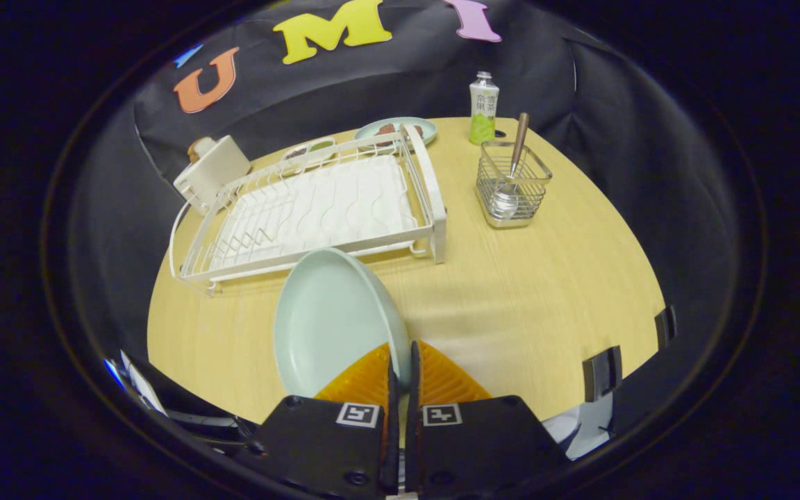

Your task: Take the plate from the dish rack, then take the spoon from the basket and place it into the plate.

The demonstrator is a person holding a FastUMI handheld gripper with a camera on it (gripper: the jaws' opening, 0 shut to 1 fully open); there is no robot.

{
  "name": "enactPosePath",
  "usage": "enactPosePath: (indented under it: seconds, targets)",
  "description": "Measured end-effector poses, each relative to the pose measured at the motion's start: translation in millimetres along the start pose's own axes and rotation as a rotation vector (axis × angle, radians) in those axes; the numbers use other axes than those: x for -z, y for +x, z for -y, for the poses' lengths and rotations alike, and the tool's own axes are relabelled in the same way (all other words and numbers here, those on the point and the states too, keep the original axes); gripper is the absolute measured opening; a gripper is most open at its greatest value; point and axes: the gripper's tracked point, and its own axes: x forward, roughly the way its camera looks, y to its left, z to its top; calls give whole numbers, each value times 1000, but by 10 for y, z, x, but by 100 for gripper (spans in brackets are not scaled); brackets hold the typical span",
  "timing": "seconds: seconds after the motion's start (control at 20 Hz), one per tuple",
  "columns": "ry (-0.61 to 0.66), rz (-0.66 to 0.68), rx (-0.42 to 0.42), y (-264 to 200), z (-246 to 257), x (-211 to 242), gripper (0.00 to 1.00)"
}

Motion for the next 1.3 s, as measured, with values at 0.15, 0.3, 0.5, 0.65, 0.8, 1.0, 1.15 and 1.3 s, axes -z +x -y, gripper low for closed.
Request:
enactPosePath:
  seconds: [0.15, 0.3, 0.5, 0.65, 0.8, 1.0, 1.15, 1.3]
  targets:
    - [16, -5, -2, 111, 110, 63, 11]
    - [16, -40, 12, 254, 229, 175, 17]
    - [17, -87, 53, 397, 393, 247, 17]
    - [18, -86, 53, 398, 466, 244, 12]
    - [33, -38, 48, 317, 540, 152, 20]
    - [12, 67, 68, 118, 691, -76, 63]
    - [-15, 182, 118, -58, 849, -315, 76]
    - [-52, 358, 179, -258, 971, -652, 81]
